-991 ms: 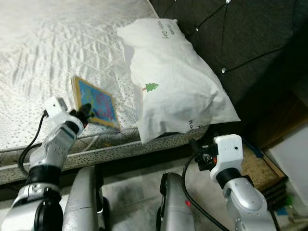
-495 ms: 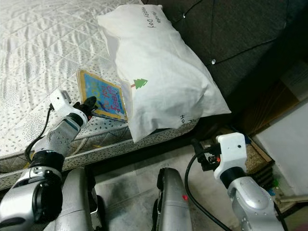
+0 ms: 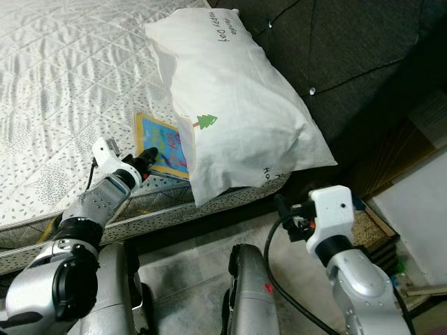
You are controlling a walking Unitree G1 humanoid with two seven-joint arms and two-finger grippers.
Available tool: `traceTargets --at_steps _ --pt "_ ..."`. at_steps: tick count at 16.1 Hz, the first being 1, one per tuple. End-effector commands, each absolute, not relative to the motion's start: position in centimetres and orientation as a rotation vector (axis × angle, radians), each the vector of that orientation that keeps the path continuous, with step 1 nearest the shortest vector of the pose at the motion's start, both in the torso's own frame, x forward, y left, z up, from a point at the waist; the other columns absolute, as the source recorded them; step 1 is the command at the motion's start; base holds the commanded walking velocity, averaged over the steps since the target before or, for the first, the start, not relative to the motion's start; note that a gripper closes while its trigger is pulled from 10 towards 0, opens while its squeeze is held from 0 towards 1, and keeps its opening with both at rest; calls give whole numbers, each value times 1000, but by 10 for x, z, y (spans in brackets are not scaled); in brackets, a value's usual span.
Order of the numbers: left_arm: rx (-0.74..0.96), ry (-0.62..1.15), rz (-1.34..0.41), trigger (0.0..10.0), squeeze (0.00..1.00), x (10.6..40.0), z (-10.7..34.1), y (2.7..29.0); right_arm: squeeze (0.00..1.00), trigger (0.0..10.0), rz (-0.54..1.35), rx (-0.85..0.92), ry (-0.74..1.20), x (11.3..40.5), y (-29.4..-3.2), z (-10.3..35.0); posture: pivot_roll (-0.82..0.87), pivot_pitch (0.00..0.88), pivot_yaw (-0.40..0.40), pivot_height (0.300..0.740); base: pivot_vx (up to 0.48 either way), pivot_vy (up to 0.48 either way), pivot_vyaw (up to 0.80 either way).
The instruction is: Clean up the room
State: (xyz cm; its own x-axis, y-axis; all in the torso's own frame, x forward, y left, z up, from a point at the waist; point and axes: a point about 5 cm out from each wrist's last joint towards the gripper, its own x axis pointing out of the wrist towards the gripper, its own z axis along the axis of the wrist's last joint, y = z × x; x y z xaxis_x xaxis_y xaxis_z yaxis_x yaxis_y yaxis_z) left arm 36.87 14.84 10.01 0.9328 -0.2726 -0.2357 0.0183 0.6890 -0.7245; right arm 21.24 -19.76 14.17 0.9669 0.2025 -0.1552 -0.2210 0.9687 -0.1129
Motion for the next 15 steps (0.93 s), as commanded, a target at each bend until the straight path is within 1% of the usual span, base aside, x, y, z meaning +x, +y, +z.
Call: traceTargets --at_steps 1,3,4,5,6,9,11,15 --pt "-751 429 -174 10000 114 363 86 143 0 10000 195 -133 159 211 -201 138 -245 189 -110 575 0 0 0" --pt "-690 402 -143 10000 188 365 89 152 0 10000 190 -134 156 212 -202 138 -245 187 -104 575 0 0 0" --pt "-633 376 -121 10000 239 367 92 160 0 10000 183 -135 155 212 -203 137 -243 184 -101 575 0 0 0" --pt "-641 367 -106 10000 173 368 92 164 0 10000 182 -135 155 212 -203 136 -244 184 -99 575 0 0 0" --pt "-635 359 -86 10000 0 368 93 167 0 10000 182 -135 155 211 -202 136 -246 183 -99 575 0 0 0" --pt "-613 312 -46 10000 0 370 95 173 0 10000 184 -136 153 211 -201 136 -249 183 -101 575 0 0 0" --pt "-635 259 -10 10000 0 372 100 177 0 10000 184 -140 149 213 -202 137 -251 182 -104 575 0 0 0" --pt "-658 226 16 10000 0 374 104 181 0 10000 187 -143 145 213 -202 138 -257 184 -107 575 0 0 0"
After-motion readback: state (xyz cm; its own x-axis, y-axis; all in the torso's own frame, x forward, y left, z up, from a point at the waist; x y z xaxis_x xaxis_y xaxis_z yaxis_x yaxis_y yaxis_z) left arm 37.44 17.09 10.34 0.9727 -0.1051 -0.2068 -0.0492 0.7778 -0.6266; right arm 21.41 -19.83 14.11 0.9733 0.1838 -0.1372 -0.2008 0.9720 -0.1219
